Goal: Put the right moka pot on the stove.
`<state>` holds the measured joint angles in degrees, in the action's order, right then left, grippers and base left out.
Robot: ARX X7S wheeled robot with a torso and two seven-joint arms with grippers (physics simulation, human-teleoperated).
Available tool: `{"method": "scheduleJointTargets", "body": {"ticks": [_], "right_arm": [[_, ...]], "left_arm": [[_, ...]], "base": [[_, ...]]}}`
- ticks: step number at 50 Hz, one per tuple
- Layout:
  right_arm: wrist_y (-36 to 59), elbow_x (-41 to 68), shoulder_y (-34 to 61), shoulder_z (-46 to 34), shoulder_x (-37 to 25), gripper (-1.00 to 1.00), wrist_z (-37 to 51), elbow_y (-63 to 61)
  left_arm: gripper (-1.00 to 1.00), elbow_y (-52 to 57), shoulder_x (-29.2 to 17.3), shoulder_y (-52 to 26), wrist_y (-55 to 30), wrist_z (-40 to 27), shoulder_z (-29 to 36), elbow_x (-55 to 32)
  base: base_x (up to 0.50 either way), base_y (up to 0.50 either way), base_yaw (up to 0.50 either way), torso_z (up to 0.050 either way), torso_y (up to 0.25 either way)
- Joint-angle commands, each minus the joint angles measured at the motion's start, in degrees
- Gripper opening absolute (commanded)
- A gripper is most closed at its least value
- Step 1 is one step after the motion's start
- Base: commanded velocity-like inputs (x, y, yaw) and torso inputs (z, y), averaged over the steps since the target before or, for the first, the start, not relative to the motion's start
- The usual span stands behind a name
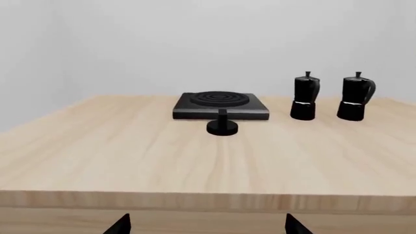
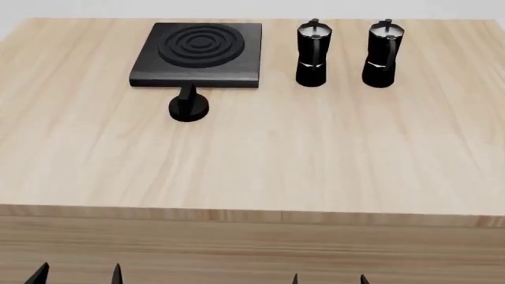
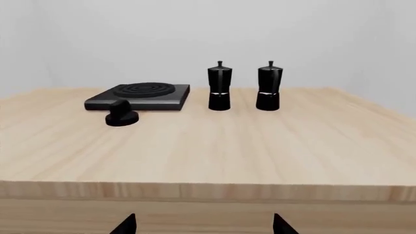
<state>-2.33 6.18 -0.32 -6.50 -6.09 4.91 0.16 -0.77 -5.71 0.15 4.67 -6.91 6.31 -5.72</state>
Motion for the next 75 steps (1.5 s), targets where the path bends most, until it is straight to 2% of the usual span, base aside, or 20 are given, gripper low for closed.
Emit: {"method": "scheduleJointTargets", "body": {"ticks": [1, 75], "right_arm": [[-0.1, 0.9, 0.3, -0.7, -0.6, 1.0, 0.4, 0.4], [-2.8, 3.0, 0.9, -3.6, -3.2, 1.0, 4.0, 2.1]], "left_arm": [[1.0, 0.0, -0.6, -0.1, 0.2, -1.1, 0.6, -0.7], [1.0, -0.3, -3.3, -0.6, 0.2, -5.0, 3.9, -3.2]], "base": [[0.0, 0.0, 0.0, 0.05, 0.01], [0.21, 0.03, 0.0, 0.001, 0.0]]}}
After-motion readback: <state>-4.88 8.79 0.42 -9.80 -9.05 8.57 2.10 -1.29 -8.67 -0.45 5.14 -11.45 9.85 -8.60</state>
